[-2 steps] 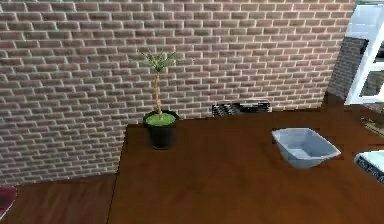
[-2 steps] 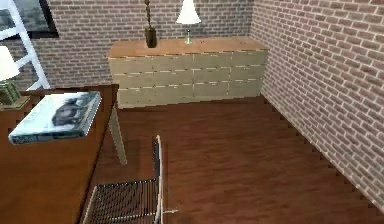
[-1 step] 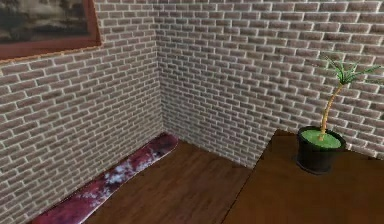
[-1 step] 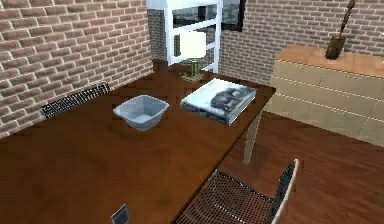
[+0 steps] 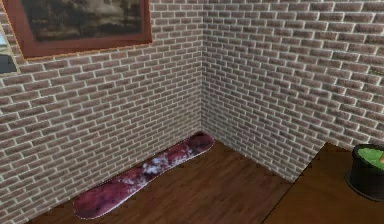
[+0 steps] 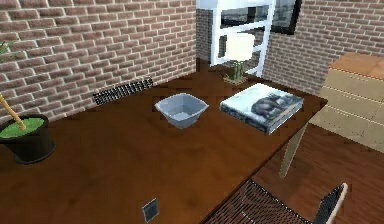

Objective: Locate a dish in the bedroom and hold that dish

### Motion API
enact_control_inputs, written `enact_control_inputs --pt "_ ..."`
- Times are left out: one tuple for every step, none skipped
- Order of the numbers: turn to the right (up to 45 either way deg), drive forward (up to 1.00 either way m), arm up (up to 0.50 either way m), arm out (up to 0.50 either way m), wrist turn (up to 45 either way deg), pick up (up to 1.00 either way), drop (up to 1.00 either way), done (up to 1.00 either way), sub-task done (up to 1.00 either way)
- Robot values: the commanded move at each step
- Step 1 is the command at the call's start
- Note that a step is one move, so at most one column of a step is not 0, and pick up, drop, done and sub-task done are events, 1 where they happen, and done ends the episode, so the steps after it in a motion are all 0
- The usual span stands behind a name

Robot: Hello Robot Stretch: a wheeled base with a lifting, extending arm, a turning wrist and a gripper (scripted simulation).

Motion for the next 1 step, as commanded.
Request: enact_control_inputs --pt "0.0 0.0 0.5 0.0 0.0 0.0 0.0 0.0 0.0"
